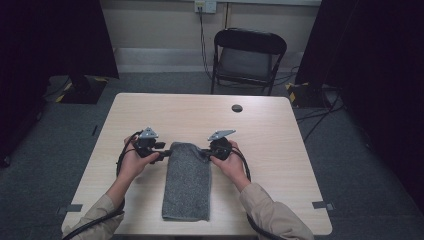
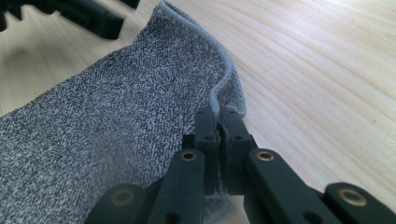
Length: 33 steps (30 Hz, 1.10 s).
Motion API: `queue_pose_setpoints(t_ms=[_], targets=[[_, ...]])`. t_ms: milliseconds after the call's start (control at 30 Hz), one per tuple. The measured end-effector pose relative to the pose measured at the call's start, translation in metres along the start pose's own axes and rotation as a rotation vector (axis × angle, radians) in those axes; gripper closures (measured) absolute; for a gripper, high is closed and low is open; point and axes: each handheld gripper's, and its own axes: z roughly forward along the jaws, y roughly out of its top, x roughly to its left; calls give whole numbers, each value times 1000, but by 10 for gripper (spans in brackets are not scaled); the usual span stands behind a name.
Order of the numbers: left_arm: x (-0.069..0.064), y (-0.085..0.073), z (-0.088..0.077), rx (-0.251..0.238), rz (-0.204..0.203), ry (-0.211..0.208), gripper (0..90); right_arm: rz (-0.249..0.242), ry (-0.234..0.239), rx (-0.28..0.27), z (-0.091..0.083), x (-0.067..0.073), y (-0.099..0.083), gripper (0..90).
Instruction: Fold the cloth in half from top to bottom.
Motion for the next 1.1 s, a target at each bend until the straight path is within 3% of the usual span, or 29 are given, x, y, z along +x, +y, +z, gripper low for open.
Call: queue_pose_setpoints(t_ms=[100, 167, 233, 300, 433, 500, 600, 733, 800, 933, 1100], targets=[[5, 6, 18, -18, -7, -45, 508, 1, 5, 0, 1, -4, 2, 878], [6, 10, 27, -27, -32, -87, 605, 12, 7, -1, 2, -8, 3, 878], [7, 17, 29, -43, -27, -111, 783, 18, 4, -1, 1, -13, 5, 878], [7, 24, 27, -43, -22, -124, 854, 21, -6, -9, -1, -18, 9, 879], [11, 43, 13, -86, -12, -131, 865, 37, -42, -39, -7, -30, 25, 880], [11, 49, 1, -110, -3, -134, 865, 51, -41, -83, -13, -32, 35, 880], [6, 49, -15, -107, 22, -140, 864, 41, -27, -122, -26, -25, 44, 881], [-9, 36, -32, -87, 50, -173, 860, 18, 6, -127, -38, -4, 37, 881], [-20, 29, -40, -74, 73, -176, 859, 0, 22, -120, -46, 7, 29, 881], [-40, 14, -47, -49, 82, -206, 859, -13, 45, -92, -58, 26, 7, 881], [-57, -14, -46, 24, 70, -226, 861, -7, 89, -54, -56, 45, -22, 881]])
